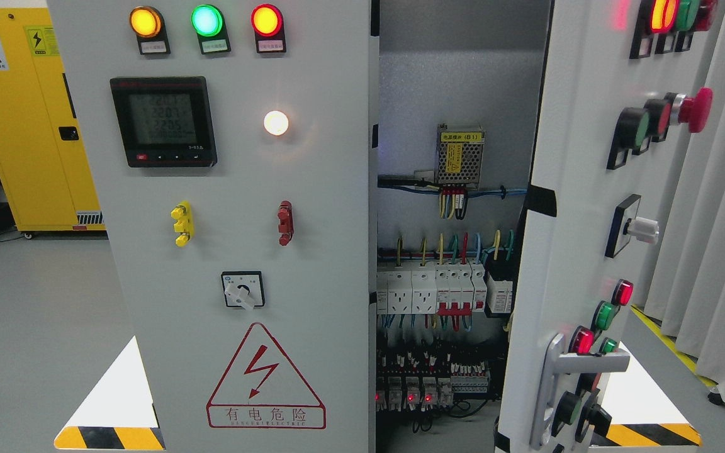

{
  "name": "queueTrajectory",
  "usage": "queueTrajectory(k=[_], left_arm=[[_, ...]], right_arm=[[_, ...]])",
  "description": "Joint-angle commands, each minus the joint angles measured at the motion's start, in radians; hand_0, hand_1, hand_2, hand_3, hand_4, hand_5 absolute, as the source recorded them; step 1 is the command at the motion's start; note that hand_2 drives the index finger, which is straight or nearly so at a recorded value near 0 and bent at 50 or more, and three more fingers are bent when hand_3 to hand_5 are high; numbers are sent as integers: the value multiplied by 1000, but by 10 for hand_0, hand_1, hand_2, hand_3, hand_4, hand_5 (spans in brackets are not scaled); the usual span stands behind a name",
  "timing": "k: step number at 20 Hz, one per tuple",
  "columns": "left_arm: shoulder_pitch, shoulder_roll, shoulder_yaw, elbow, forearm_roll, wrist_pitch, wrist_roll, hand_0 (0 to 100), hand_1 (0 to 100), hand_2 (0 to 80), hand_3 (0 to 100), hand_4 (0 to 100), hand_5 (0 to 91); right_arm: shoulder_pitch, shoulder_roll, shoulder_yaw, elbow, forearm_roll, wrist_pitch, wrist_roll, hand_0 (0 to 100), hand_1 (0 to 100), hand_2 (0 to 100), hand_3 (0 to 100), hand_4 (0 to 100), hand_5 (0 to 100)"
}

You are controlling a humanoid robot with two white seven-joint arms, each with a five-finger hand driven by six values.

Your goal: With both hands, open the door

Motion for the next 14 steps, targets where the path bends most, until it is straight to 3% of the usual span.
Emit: queueTrajectory(k=[1, 10, 14], left_arm=[[9, -20, -9, 27, -1, -2, 4, 120, 556, 0, 0, 0, 0], [5, -3, -26, 26, -1, -2, 4, 120, 556, 0, 0, 0, 0], [18, 49, -24, -128, 2, -79, -6, 120, 556, 0, 0, 0, 0]], right_arm=[[-5, -45, -32, -3, 15, -1, 0, 0, 500, 40, 0, 0, 0], [-11, -52, -38, -8, 14, 1, 0, 0, 500, 40, 0, 0, 0], [-11, -52, -60, -8, 14, -1, 0, 0, 500, 40, 0, 0, 0]])
